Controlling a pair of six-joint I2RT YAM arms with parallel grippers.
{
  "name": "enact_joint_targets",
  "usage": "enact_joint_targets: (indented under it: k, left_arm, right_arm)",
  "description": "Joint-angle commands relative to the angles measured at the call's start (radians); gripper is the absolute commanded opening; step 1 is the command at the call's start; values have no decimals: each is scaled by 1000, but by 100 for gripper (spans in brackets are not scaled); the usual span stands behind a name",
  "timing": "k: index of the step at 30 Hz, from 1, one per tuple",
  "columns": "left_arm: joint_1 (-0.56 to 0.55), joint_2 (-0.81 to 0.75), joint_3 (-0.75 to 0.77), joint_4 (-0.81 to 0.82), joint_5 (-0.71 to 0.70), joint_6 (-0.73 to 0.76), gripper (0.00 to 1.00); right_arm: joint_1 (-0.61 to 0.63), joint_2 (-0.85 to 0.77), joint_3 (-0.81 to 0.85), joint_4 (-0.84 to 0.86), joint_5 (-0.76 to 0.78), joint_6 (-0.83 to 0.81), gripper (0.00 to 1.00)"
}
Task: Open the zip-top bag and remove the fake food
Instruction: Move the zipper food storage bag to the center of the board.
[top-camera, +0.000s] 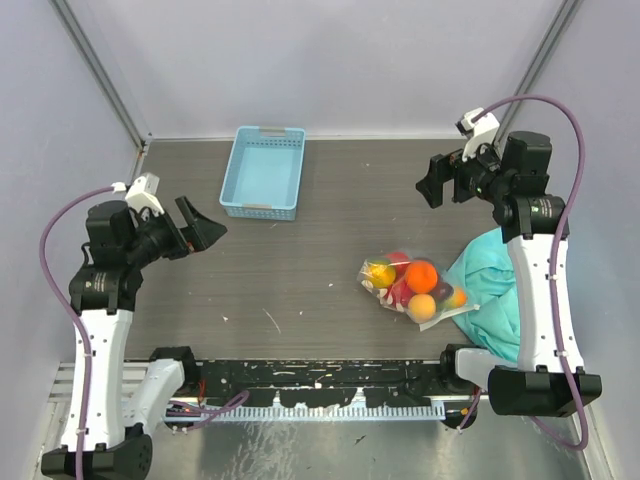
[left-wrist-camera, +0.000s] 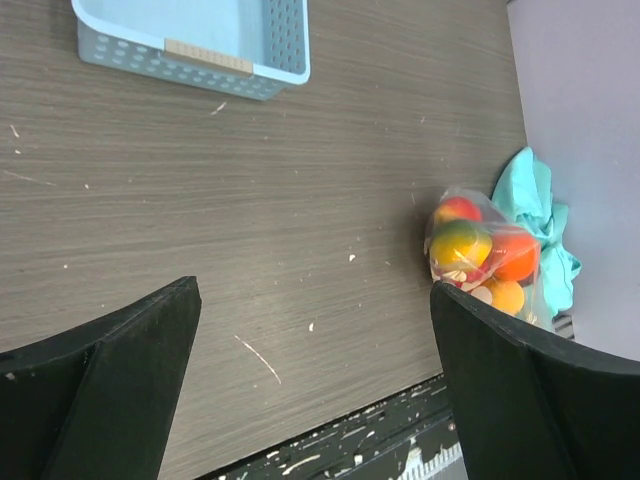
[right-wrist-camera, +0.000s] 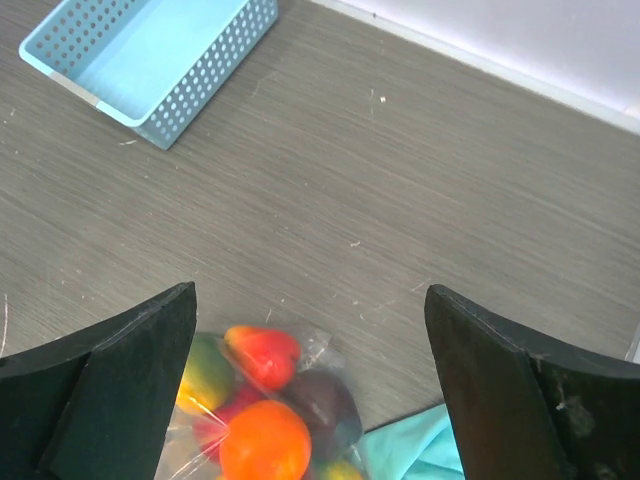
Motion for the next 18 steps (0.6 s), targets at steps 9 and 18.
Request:
enact_joint_targets:
  k: [9, 18]
  left_arm:
    - [-103, -84, -204, 240, 68, -197, 98]
    - [-380, -126, -410, 513, -60, -382, 98]
  right_arm:
    - [-4, -62, -139, 130, -21, 102, 100]
    - [-17, -99, -283, 208, -132, 86, 100]
